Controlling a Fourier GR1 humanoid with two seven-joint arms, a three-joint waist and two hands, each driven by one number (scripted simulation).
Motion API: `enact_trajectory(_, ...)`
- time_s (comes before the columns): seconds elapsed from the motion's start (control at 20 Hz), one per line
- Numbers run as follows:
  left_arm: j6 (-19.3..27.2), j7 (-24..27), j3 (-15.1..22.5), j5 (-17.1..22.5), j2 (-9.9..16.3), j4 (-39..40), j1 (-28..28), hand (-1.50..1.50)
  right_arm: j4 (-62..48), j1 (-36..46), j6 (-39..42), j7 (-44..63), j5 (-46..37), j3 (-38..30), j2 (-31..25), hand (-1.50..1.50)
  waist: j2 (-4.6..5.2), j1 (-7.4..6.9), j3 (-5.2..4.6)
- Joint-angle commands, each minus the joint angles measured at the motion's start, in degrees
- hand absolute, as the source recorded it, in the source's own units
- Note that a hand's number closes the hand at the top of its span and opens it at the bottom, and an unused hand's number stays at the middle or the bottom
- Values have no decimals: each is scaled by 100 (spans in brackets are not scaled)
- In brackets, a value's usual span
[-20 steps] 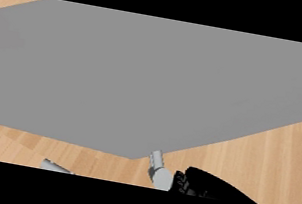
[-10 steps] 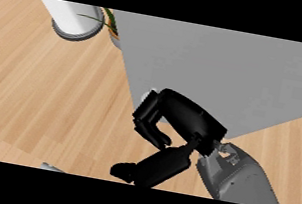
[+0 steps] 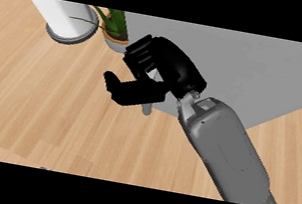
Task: Pick up the bottled water, place it into the cabinet and close the cabinet
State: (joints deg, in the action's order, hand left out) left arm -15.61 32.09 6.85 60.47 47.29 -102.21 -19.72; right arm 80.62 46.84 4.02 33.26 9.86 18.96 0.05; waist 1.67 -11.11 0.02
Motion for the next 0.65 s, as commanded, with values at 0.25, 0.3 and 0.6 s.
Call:
enact_trajectory(0.25, -125, 57, -56, 22, -42, 22, -202, -150, -1281, 1103, -1364, -708, 129, -564, -5, -150, 39, 70, -20)
enact_trajectory(0.3, -62, 68, -53, -8, -61, -49, -170, -150, -1396, 1182, -1395, -689, 296, -552, -5, -150, 46, 97, -16)
enact_trajectory(0.6, -136, 120, -130, -23, -56, 36, -235, -150, -1962, 1539, -1817, -1114, 882, -356, -5, -150, 68, 223, -18)
